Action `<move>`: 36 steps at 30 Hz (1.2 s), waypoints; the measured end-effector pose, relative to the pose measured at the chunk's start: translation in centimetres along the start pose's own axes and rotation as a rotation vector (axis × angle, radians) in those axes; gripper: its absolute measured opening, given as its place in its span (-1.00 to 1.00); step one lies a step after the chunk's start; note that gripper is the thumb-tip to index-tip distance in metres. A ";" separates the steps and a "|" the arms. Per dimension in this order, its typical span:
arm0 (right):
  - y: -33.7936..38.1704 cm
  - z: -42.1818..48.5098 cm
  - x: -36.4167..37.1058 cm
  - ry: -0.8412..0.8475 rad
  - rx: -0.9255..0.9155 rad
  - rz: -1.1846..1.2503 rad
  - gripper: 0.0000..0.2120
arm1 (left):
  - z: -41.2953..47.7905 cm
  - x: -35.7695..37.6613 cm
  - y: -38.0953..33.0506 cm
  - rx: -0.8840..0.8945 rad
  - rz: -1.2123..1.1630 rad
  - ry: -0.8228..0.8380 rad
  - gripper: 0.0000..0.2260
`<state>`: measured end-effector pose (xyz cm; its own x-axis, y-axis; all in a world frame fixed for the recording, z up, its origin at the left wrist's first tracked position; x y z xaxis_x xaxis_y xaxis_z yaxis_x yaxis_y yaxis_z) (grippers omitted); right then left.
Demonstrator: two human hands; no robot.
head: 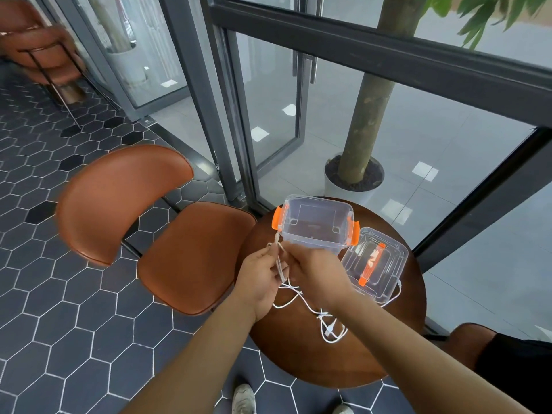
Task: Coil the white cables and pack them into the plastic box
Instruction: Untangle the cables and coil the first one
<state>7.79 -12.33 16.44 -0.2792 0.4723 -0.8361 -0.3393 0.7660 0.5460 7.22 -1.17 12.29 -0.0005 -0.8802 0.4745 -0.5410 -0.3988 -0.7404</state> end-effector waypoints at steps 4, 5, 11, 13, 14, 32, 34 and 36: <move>0.7 -0.6 0.8 -0.022 -0.048 -0.206 -0.61 | -0.1 0.7 -0.1 -0.035 -0.099 0.049 -0.65; 0.6 -0.8 0.9 -0.046 -0.049 -0.228 -0.56 | -0.1 0.9 -0.3 -0.037 -0.115 0.069 -0.64; -0.5 -1.7 0.5 -0.111 -0.055 0.016 -0.80 | -0.2 1.3 -1.4 0.022 -0.260 0.152 -0.77; -0.5 -2.7 0.5 -0.127 -0.074 0.027 -0.75 | -0.3 0.6 -2.0 0.069 -0.309 0.137 -0.77; -0.6 -3.1 0.8 -0.118 -0.080 0.040 -0.71 | -0.3 0.3 -2.3 0.088 -0.302 0.119 -0.78; -6.6 -2.2 2.8 0.232 0.116 0.375 -0.87 | -0.6 0.6 -3.2 0.036 -0.296 0.222 -0.73; -8.9 -2.4 2.3 0.311 0.259 0.451 -0.82 | -0.9 0.5 -3.5 0.030 -0.253 0.253 -0.73; -10.3 -2.4 1.6 0.366 0.359 0.504 -0.75 | -1.2 0.6 -3.7 0.025 -0.153 0.280 -0.72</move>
<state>8.65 -20.49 9.59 -0.6290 0.6776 -0.3811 0.2089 0.6195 0.7566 8.21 0.11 15.91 -0.1537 -0.7062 0.6911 -0.5321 -0.5303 -0.6601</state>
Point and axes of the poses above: each hand's wrist, its own z-axis towards the middle knuckle, its own x-axis out of the palm, y = z × x, the point moved 6 cm from there along z, towards the middle knuckle, and after that the axes turned 11 degrees about y, right-handed, at the moved point
